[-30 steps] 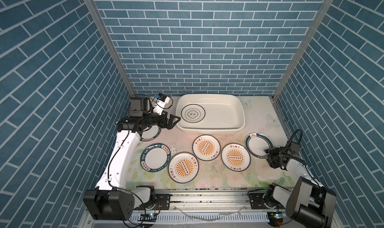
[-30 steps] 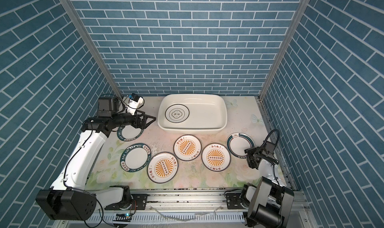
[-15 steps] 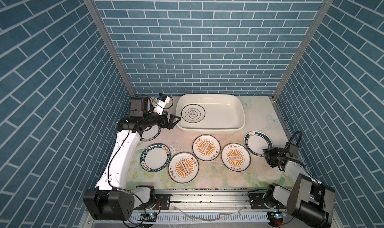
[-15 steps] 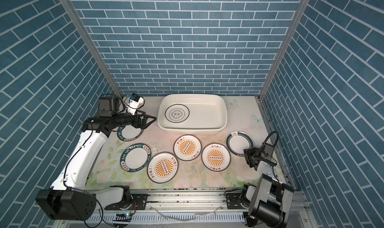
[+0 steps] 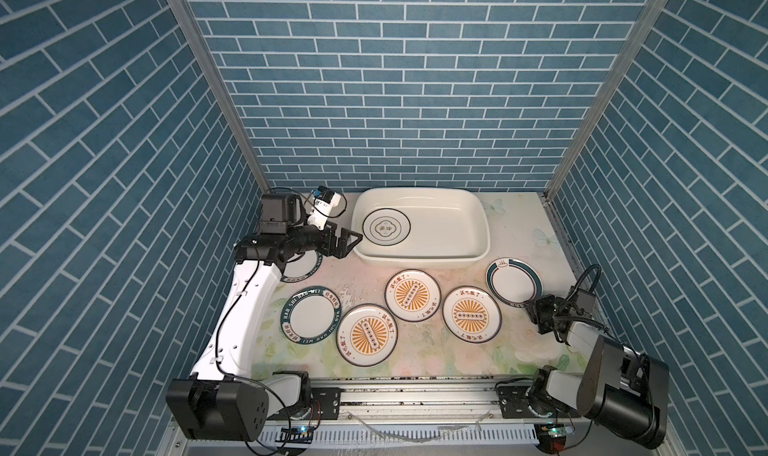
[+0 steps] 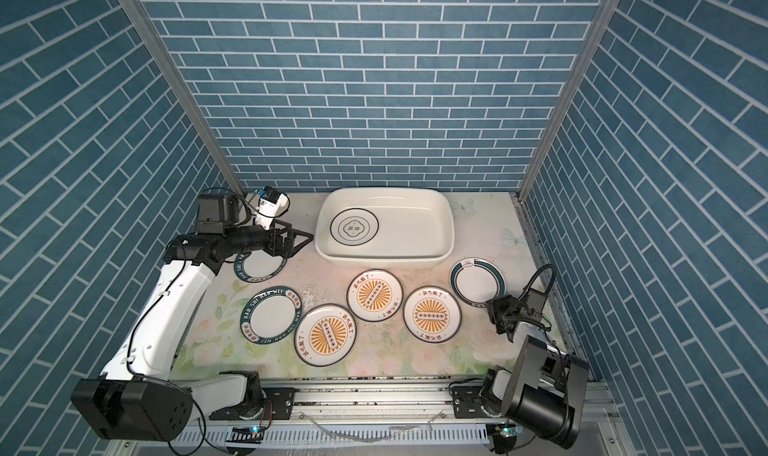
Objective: Place the plates into the plastic bin on the countertop
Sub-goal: 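Grip the plate's rim with the right gripper and tilt it upright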
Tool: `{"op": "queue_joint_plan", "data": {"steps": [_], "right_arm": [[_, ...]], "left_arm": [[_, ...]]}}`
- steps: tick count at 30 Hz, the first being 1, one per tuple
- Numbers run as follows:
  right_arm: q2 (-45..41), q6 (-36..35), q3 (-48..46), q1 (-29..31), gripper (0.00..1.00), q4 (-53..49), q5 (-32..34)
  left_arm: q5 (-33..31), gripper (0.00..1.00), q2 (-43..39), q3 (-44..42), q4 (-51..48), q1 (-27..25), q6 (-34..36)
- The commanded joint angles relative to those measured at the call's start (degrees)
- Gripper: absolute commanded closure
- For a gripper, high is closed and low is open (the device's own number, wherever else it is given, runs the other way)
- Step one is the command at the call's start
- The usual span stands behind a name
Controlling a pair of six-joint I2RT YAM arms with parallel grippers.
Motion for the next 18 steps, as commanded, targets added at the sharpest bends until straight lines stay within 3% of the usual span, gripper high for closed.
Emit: {"op": "queue_joint_plan", "data": {"steps": [1, 14, 18], "right_arm": [[2.51, 0.72, -2.57, -0.02, 0.91, -2.18, 1.21], [-2.06, 1.33, -2.04, -0.04, 0.94, -0.06, 0.78], [-4.72, 1.34, -0.95, 0.04, 1.00, -0.54, 0.41]], "left_arm": [[0.41, 0.01, -0.91, 0.03, 0.55, -0.47, -0.80], [0.14, 0.00, -1.10, 0.71, 0.43, -0.82, -1.18], [0.05, 0.00, -1.16, 1.01, 0.28, -0.82, -1.28]]}}
